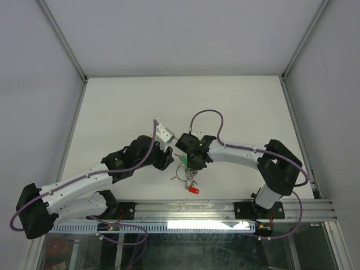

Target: Put the keys on the keyring

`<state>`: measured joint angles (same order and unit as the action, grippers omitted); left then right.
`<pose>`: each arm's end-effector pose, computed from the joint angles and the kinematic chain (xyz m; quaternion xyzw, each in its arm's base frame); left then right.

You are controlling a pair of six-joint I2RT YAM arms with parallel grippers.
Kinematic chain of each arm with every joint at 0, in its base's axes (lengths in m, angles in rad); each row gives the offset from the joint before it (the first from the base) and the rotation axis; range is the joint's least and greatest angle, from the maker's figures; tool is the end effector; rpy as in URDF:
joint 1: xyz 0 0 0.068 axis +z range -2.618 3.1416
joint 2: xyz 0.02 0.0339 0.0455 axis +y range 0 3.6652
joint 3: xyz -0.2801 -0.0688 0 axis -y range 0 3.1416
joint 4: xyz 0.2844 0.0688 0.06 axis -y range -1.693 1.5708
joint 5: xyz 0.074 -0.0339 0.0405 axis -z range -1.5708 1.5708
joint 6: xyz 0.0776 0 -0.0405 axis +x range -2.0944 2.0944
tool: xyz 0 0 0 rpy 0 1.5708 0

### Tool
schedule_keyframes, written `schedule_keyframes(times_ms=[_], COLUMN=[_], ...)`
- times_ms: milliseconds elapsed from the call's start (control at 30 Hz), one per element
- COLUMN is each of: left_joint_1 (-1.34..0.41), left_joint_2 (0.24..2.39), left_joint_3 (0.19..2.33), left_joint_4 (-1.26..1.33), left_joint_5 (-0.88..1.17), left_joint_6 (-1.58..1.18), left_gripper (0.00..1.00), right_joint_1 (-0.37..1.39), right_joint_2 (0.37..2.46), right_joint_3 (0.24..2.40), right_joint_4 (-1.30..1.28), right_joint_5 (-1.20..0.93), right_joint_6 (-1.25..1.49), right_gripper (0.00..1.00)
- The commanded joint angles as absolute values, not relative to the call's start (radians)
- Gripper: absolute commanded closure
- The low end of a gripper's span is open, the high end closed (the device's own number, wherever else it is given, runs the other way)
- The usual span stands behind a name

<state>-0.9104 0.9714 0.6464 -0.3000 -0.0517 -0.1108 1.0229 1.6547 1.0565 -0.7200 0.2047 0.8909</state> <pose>0.1709 -0.2135 0.2222 0.3356 0.8244 -0.2024 0.4085 0.1957 0.2903 0.1368 -0.0522 0.9855 0.0440 0.1550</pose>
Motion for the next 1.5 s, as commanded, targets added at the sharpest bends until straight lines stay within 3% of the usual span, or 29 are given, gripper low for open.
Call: schedule_keyframes(times_ms=[0, 367, 400, 500, 667, 967, 1300, 1467], left_joint_1=[-0.914, -0.914, -0.915, -0.913, -0.915, -0.914, -0.915, -0.914], left_joint_2=[0.944, 0.917, 0.914, 0.908, 0.872, 0.651, 0.669, 0.675], left_joint_3=[0.686, 0.682, 0.681, 0.68, 0.675, 0.623, 0.63, 0.63], left_joint_4=[-0.277, -0.273, -0.273, -0.27, -0.27, -0.269, -0.278, -0.273], left_joint_5=[-0.069, -0.084, -0.085, -0.093, -0.154, -0.409, -0.394, -0.39], left_joint_6=[-0.095, -0.099, -0.097, -0.099, -0.113, -0.159, -0.16, -0.156], left_gripper=[0.55, 0.55, 0.55, 0.55, 0.55, 0.54, 0.53, 0.53], right_joint_1=[1.025, 0.951, 0.95, 0.955, 1.024, 1.075, 1.08, 1.08], right_joint_2=[1.578, 1.408, 1.397, 1.417, 1.516, 1.671, 1.742, 1.754], right_joint_3=[1.078, 1.013, 1.004, 1.019, 1.079, 1.162, 1.208, 1.202], right_joint_4=[-0.728, -0.698, -0.681, -0.71, -0.762, -0.778, -0.854, -0.854], right_joint_5=[0.264, 0.219, 0.202, 0.174, 0.208, 0.206, 0.265, 0.247], right_joint_6=[0.906, 0.777, 0.75, 0.723, 0.738, 0.693, 0.716, 0.715], right_gripper=[1.0, 1.0, 0.96, 0.65, 0.5, 0.5, 0.62, 0.63])
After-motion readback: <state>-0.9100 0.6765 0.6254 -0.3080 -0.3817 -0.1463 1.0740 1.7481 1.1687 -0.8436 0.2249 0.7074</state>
